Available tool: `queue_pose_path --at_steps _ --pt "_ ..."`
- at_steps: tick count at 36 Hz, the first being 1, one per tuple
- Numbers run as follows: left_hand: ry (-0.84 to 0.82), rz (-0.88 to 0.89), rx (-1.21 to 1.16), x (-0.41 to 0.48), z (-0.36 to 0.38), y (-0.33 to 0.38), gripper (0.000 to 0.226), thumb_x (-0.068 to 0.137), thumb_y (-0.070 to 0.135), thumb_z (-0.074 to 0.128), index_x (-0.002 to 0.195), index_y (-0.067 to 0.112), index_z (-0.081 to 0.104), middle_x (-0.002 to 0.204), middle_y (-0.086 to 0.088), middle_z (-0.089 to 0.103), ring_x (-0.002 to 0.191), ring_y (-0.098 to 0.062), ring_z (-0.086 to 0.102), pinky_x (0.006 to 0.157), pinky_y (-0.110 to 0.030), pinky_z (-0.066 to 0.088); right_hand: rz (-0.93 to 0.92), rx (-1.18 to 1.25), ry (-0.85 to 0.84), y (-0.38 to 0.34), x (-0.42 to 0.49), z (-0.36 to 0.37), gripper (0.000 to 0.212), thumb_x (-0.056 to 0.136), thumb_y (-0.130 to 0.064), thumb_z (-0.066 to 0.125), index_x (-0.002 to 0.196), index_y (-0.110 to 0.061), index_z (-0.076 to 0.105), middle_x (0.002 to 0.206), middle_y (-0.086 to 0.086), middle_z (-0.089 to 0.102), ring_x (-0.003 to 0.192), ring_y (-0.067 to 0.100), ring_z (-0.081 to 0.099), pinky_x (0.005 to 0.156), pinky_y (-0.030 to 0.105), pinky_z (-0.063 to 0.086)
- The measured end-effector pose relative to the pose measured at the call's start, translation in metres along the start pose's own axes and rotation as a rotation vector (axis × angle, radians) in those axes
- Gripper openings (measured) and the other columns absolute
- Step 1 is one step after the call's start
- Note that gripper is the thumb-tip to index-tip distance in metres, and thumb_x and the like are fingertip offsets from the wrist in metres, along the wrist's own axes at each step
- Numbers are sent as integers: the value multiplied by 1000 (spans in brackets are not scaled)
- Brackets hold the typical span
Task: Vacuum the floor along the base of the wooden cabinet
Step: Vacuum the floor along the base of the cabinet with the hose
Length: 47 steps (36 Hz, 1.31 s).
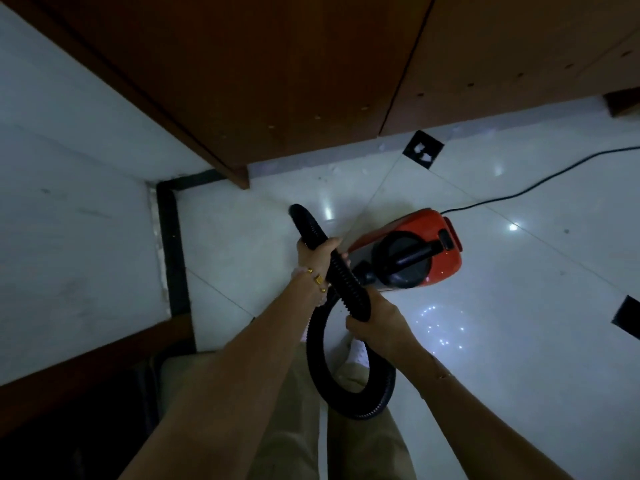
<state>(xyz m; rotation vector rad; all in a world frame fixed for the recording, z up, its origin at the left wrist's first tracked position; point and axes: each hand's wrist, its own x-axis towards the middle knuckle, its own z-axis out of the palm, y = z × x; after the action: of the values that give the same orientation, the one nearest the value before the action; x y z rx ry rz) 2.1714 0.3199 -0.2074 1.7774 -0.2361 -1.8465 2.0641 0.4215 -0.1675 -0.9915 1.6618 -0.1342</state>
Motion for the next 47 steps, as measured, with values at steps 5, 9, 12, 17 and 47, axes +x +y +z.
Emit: queue_pose_path --at_steps 5,9,12,17,47 --pt "20 16 111 14 -10 0 21 82 0 58 100 3 46 61 -13 49 33 -14 55 42 -22 49 50 25 -26 -5 8 14 34 80 -16 63 111 -17 49 83 -4 57 78 17 59 69 29 45" --pt "13 15 123 29 -15 3 27 83 1 57 104 10 44 65 -12 49 39 -16 54 45 -26 51 53 48 -17 -8 19 20 38 82 -19 64 117 -14 50 89 -2 60 68 6 58 61 22 46" --pt "17 28 119 45 -22 5 33 81 4 59 107 14 42 72 -13 50 50 -22 53 61 -39 56 62 55 -32 -14 31 24 35 83 -18 64 115 -14 50 79 -8 56 62 3 57 54 18 43" --pt "-3 3 83 64 -34 18 37 83 2 61 113 15 43 71 -11 50 47 -18 54 53 -33 53 81 80 -48 -25 55 35 31 80 -22 65 106 -20 49 92 4 63 80 26 67 75 44 57" --pt "90 -123 362 117 -58 26 55 84 17 55 134 19 31 117 -21 58 100 -40 66 87 -58 55 136 80 -172 -38 113 58 25 82 -20 65 99 -12 49 66 3 57 51 14 52 53 26 45"
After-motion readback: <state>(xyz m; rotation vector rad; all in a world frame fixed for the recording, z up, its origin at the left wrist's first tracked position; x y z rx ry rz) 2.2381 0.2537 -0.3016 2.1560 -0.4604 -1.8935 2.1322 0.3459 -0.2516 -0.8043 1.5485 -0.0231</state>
